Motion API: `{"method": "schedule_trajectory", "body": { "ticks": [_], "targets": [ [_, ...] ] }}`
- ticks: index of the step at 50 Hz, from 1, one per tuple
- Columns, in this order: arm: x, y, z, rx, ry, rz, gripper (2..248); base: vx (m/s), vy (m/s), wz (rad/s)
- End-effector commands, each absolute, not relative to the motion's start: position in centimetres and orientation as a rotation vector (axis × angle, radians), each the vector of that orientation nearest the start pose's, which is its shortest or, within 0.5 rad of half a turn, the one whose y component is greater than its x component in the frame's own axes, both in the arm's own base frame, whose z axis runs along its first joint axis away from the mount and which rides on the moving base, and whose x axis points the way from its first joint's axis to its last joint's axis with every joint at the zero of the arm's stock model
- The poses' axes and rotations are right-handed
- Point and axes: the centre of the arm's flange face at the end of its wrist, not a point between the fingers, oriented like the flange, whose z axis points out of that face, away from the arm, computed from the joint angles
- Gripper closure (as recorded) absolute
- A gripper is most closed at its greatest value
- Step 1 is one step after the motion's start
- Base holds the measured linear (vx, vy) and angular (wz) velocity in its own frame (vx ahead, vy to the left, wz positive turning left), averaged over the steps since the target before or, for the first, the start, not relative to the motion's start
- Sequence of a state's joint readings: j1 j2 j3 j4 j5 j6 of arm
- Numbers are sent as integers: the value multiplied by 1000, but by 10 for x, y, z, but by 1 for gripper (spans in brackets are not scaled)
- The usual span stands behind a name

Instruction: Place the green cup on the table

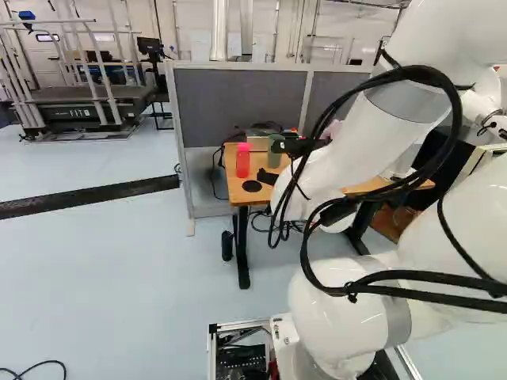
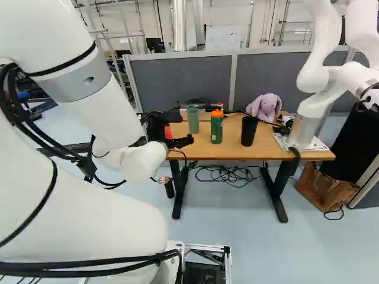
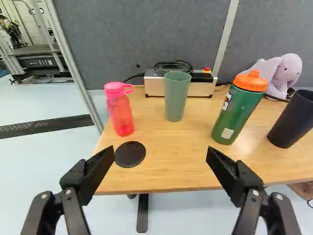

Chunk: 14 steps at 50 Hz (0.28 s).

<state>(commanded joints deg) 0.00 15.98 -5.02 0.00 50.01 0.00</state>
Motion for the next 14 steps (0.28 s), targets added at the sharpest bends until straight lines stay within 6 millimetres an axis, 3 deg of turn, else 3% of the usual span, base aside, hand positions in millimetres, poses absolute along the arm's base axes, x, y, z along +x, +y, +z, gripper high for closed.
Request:
{"method": "schedule_trajectory", "body": {
  "ticks": [14],
  "targets": [
    [270,0,366,-2558,0,-1824,3,0,0,0]
  ]
}}
